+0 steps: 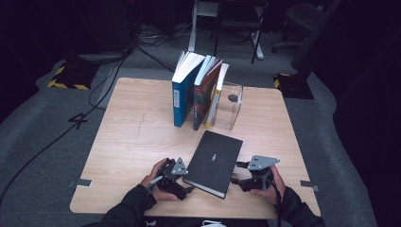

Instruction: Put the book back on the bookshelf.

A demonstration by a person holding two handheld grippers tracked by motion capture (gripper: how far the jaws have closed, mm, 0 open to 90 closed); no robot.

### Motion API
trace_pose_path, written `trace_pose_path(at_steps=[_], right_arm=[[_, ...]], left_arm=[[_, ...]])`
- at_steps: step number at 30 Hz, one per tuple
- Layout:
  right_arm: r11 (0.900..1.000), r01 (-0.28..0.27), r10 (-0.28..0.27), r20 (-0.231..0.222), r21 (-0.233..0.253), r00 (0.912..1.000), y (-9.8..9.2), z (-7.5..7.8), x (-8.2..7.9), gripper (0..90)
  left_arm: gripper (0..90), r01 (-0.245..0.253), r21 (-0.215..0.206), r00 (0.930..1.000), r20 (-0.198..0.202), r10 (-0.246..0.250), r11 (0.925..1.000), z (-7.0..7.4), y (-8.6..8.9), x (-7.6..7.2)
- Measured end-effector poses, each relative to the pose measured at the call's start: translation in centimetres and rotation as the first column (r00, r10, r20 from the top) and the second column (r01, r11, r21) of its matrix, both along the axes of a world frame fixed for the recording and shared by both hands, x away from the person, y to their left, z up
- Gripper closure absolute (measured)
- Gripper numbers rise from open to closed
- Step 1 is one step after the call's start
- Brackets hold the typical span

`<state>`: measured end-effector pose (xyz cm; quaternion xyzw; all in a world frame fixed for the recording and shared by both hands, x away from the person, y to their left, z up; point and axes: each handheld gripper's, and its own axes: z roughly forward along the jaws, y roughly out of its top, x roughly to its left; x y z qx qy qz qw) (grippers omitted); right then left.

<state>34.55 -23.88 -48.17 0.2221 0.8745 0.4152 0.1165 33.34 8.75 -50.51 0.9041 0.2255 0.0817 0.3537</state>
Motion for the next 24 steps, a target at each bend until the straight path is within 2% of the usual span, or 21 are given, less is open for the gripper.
trace_pose_path(at_steps=[4,9,13,19,22,23,24], right_arm=[[1.0,0.008,-0.008,0.014,-0.004,0.9999,0.6,0.2,-0.1,32.4],[0.999,0.037,-0.038,0.023,0.016,0.999,1.3,0.6,-0.1,31.1],[0.998,0.057,-0.058,0.035,0.017,0.9977,1.8,0.9,-0.2,30.8],[0.995,0.09,-0.093,0.063,0.053,0.9936,2.4,1.8,-0.2,29.9],[0.994,0.095,-0.099,0.077,0.055,0.9921,2.8,2.0,-0.1,29.9],[0.994,0.093,-0.097,0.079,0.054,0.9922,2.9,2.0,-0.1,29.9],[0.994,0.093,-0.097,0.079,0.054,0.9922,2.9,2.0,-0.1,29.9]], left_arm=[[7.1,0.002,0.001,1.0,0.0,-0.002,1.0,0.0,0.0,0.0],[7.2,0.003,0.001,1.0,0.001,-0.003,1.0,0.0,0.0,0.0],[6.9,-0.016,0.003,0.9999,0.003,0.016,0.9999,0.0,0.0,0.0],[8.4,-0.041,-0.001,0.9992,0.002,0.041,0.9992,0.1,0.2,0.0],[17.9,-0.081,-0.029,0.9967,-0.009,0.081,0.9963,0.2,0.7,0.1],[17.2,-0.081,-0.056,0.9965,-0.024,0.08,0.9951,0.4,1.3,0.2],[17.1,-0.081,-0.056,0.9965,-0.024,0.08,0.9951,0.4,1.3,0.2]])
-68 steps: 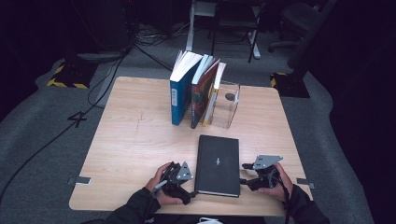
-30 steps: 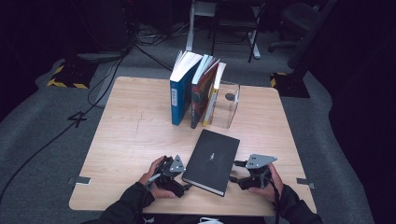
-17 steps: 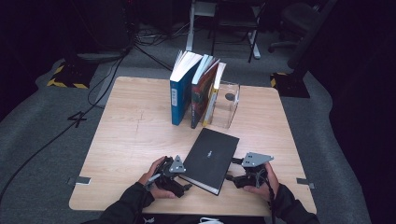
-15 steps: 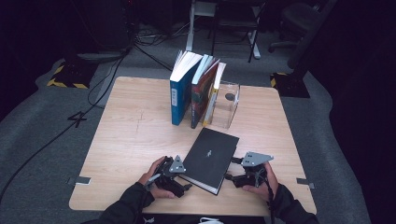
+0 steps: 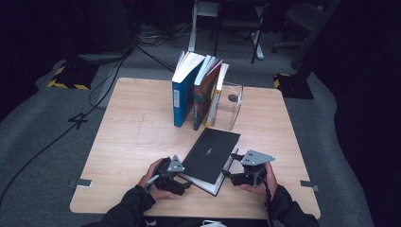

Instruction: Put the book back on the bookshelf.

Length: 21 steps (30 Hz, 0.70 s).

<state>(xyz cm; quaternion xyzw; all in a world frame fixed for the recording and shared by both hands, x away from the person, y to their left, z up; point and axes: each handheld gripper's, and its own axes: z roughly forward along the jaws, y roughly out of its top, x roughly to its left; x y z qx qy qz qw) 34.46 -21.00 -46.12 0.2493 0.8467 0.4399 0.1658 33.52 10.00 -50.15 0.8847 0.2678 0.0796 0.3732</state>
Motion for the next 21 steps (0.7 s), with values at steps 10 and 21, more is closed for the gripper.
trace_pose_path(at_steps=[10,21], right_arm=[[1.0,0.012,-0.012,0.028,0.001,0.9995,1.0,0.4,0.3,29.9],[0.998,0.016,-0.021,0.079,0.054,0.9966,2.3,1.3,0.9,31.8]], left_arm=[[16.7,0.023,-0.008,0.9871,0.158,-0.022,0.9997,2.1,-0.3,-0.8],[15.4,-0.023,0.042,0.9798,0.199,0.014,0.9988,2.0,-2.0,0.2]])
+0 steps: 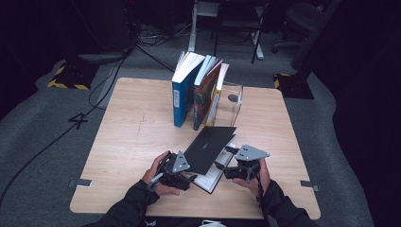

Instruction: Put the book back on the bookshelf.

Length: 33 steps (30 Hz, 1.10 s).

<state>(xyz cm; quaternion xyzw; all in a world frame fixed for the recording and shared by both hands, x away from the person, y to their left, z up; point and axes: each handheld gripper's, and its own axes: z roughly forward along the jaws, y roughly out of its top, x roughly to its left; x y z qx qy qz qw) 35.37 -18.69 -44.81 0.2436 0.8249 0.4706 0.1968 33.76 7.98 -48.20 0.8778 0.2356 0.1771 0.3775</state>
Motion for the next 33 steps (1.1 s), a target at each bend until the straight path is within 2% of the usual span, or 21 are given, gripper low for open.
trace_pose_path(at_steps=[4,7,9,11,14,16,18,22,23,24,25,28,30,33], right_arm=[[1.0,-0.004,0.004,0.009,0.003,0.9999,0.4,0.3,0.3,31.9],[1.0,-0.009,0.009,0.017,0.01,0.9998,0.9,0.5,0.7,31.8],[1.0,-0.012,0.011,0.022,0.013,0.9997,1.1,0.7,1.0,31.8],[1.0,-0.012,0.012,0.025,0.012,0.9996,1.4,0.8,1.2,31.7],[1.0,-0.007,0.006,0.017,0.025,0.9998,1.6,1.0,1.6,32.8],[1.0,-0.002,0.001,0.024,0.023,0.9997,1.3,1.2,1.7,37.6],[0.999,-0.007,0.007,0.017,0.033,0.9998,0.8,1.5,1.7,36.2],[1.0,-0.008,0.007,0.035,0.024,0.9994,-0.7,1.8,1.7,35.5],[0.999,-0.007,0.006,0.034,0.031,0.9994,-1.3,1.9,1.7,35.4],[1.0,0.008,-0.009,0.035,0.024,0.9994,-3.0,1.8,1.9,35.4],[1.0,0.008,-0.009,0.035,0.024,0.9994,-3.0,1.8,1.9,35.4],[1.0,0.02,-0.02,0.014,0.023,0.9997,-4.9,1.2,2.3,35.6],[1.0,0.026,-0.026,0.021,0.001,0.9994,-5.4,0.8,2.5,35.6],[1.0,-0.001,0.001,0.01,-0.015,1.0,-6.0,0.3,3.0,35.7]], left_arm=[[17.0,-0.034,-0.001,0.9991,0.024,0.034,0.9994,0.0,-0.4,0.2],[24.3,-0.05,-0.042,0.9958,0.075,0.053,0.9979,0.4,-0.7,0.1],[29.6,-0.07,-0.055,0.9922,0.1,0.075,0.996,0.6,-1.0,0.2],[32.2,-0.084,-0.059,0.9904,0.106,0.089,0.9947,0.7,-1.1,0.5],[38.8,-0.084,-0.107,0.992,0.085,0.093,0.9907,1.2,-0.5,1.0],[44.0,-0.072,-0.12,0.9928,0.086,0.083,0.9902,1.5,-0.2,1.2],[46.7,-0.065,-0.119,0.9923,0.096,0.077,0.9907,1.7,0.0,1.2],[54.1,-0.067,-0.119,0.9908,0.109,0.08,0.9906,2.0,0.3,1.3],[54.1,-0.07,-0.125,0.9906,0.109,0.083,0.9897,2.2,0.5,1.3],[58.6,-0.074,-0.144,0.9909,0.101,0.089,0.9869,2.4,0.9,1.4],[58.6,-0.074,-0.155,0.9917,0.093,0.089,0.9851,2.5,1.2,1.4],[60.9,-0.039,-0.201,0.9971,0.057,0.051,0.9789,2.8,2.4,1.6],[60.6,0.0,-0.22,0.9993,0.035,0.008,0.9755,2.8,3.1,1.5],[59.6,0.048,-0.209,0.9988,0.023,-0.044,0.9768,3.0,3.5,0.9]])
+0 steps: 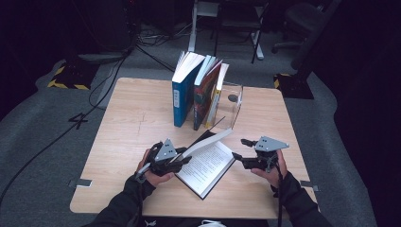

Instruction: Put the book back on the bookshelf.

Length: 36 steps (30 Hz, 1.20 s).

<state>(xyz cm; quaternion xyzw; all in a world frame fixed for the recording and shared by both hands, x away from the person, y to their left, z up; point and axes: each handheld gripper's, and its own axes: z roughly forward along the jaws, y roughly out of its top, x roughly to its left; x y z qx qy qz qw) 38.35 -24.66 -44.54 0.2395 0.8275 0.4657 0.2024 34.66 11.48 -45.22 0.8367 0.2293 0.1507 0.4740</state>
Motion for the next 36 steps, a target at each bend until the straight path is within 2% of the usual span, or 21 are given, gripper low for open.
trace_pose_path(at_steps=[2,8,10,14,17,23,25,30,32,36], right_arm=[[1.0,-0.028,0.028,0.003,-0.002,0.9996,0.0,-0.1,0.1,36.0],[0.999,-0.051,0.051,0.028,0.016,0.9983,0.7,0.0,0.0,38.2],[0.998,-0.065,0.064,0.026,0.017,0.9976,1.2,-0.1,0.2,38.2],[0.995,-0.102,0.102,0.02,0.004,0.9946,2.8,-0.2,1.3,36.0],[0.992,-0.129,0.129,0.006,0.013,0.9916,3.5,-0.3,2.1,34.8],[0.992,-0.126,0.125,0.032,0.029,0.9917,4.1,0.2,2.9,34.4],[0.992,-0.117,0.116,0.054,0.036,0.9919,4.6,0.4,3.1,38.8],[0.993,-0.104,0.1,0.07,0.048,0.9925,5.4,0.9,3.5,40.1],[0.994,-0.1,0.097,0.071,0.049,0.9928,5.6,1.0,3.8,40.1],[0.992,-0.109,0.105,0.065,0.063,0.9923,5.6,1.1,4.3,37.4]], left_arm=[[60.0,0.006,0.006,1.0,0.0,-0.006,1.0,0.2,0.2,-0.7],[60.6,0.016,-0.001,0.9998,-0.01,-0.016,0.9999,0.6,1.2,-1.7],[60.8,0.009,-0.007,0.9998,-0.017,-0.009,0.9999,0.5,1.8,-1.7],[58.1,-0.015,0.03,0.9999,-0.008,0.016,0.9994,0.4,2.4,-1.7],[56.8,-0.03,0.016,0.9995,-0.01,0.03,0.9994,0.2,3.0,-1.4],[57.2,-0.007,-0.007,0.9999,-0.014,0.007,0.9999,0.1,3.4,-0.9],[56.2,0.001,-0.012,0.9998,-0.02,-0.002,0.9999,0.0,3.4,-0.6],[52.7,-0.002,-0.001,1.0,-0.008,0.002,1.0,-0.1,2.5,0.0],[54.3,-0.01,-0.013,0.9999,-0.01,0.01,0.9999,0.0,2.6,0.3],[64.3,-0.014,-0.027,0.9999,-0.002,0.014,0.9995,0.2,2.9,0.6]])
